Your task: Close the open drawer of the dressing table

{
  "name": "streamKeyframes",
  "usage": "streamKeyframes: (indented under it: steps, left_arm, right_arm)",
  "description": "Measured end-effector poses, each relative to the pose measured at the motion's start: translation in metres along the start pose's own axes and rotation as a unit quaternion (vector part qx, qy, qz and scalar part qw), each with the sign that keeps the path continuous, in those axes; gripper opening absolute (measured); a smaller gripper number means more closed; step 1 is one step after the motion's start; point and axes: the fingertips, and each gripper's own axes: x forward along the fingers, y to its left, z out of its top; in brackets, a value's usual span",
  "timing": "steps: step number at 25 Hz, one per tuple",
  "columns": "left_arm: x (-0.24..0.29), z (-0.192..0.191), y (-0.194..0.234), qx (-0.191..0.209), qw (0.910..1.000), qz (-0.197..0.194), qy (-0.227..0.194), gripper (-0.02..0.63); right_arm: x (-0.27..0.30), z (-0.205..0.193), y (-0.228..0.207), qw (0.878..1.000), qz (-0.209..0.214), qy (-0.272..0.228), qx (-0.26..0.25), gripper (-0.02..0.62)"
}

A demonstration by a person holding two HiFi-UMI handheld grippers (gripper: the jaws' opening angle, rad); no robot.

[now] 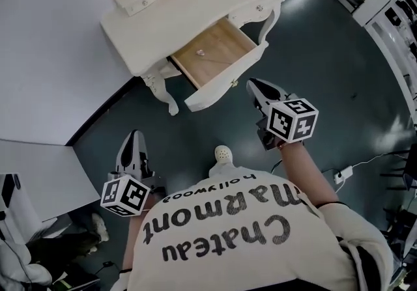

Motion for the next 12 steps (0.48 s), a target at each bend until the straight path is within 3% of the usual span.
streamKeyframes:
  steps: [5,12]
  left_arm:
    - [0.038,0.008,-0.005,-0.009,0.9997,0.017,-0.016,0.008]
    - [0.064,-0.003,0.003,-0.011,0.9974,0.071,-0.004,0.008]
  right_arm:
    - [0.040,0.008,-0.034,1.000,0.023,0.021,0.000,0.028]
    - [0.093,-0.052,-0.081,0.993,0.041,0.110,0.015,0.031]
